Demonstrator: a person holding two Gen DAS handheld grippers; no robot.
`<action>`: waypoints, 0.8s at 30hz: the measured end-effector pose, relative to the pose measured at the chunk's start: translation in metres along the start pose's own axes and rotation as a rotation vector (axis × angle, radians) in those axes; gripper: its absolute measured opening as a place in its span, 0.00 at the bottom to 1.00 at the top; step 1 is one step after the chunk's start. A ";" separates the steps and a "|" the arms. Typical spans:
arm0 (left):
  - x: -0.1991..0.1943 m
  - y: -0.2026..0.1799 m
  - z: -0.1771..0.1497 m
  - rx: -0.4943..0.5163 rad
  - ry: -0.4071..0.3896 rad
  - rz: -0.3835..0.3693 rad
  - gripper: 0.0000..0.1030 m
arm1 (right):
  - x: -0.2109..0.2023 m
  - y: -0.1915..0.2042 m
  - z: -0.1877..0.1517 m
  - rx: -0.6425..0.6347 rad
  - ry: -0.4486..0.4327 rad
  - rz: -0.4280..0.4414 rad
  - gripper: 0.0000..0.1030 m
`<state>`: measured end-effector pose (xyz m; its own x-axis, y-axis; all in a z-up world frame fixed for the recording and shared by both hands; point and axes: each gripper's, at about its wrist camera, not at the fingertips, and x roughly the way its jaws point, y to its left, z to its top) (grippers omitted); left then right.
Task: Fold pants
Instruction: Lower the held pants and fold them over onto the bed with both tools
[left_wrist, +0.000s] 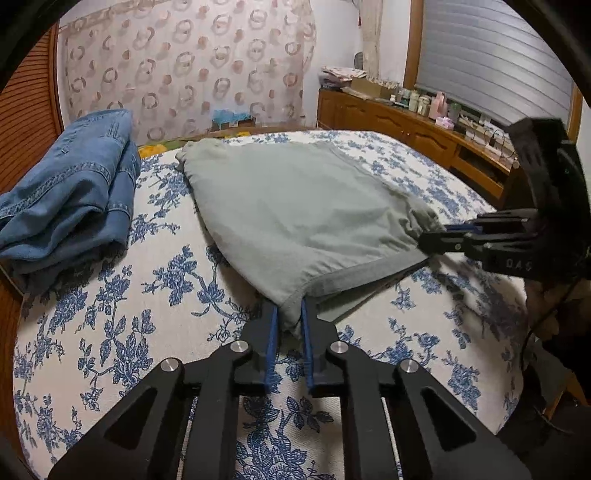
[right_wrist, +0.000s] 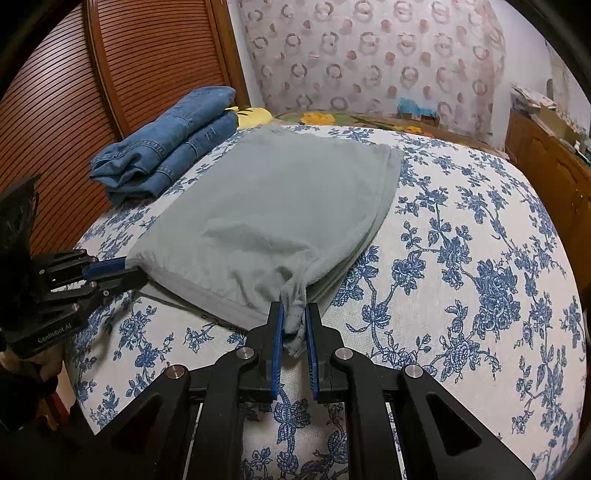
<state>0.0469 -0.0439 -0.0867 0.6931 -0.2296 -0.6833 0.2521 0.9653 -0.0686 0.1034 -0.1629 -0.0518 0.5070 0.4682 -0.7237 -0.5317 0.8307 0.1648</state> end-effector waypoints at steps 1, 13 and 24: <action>-0.004 -0.001 0.001 -0.002 -0.011 -0.002 0.11 | 0.000 0.000 0.000 0.000 -0.001 0.000 0.11; -0.050 -0.013 0.011 0.019 -0.100 -0.036 0.11 | -0.044 0.002 -0.002 -0.011 -0.088 0.030 0.11; -0.072 -0.021 0.012 0.043 -0.125 -0.039 0.11 | -0.071 0.006 -0.012 -0.036 -0.127 0.039 0.11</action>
<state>-0.0006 -0.0493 -0.0273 0.7602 -0.2836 -0.5845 0.3076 0.9496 -0.0607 0.0559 -0.1951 -0.0077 0.5658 0.5361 -0.6264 -0.5759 0.8007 0.1651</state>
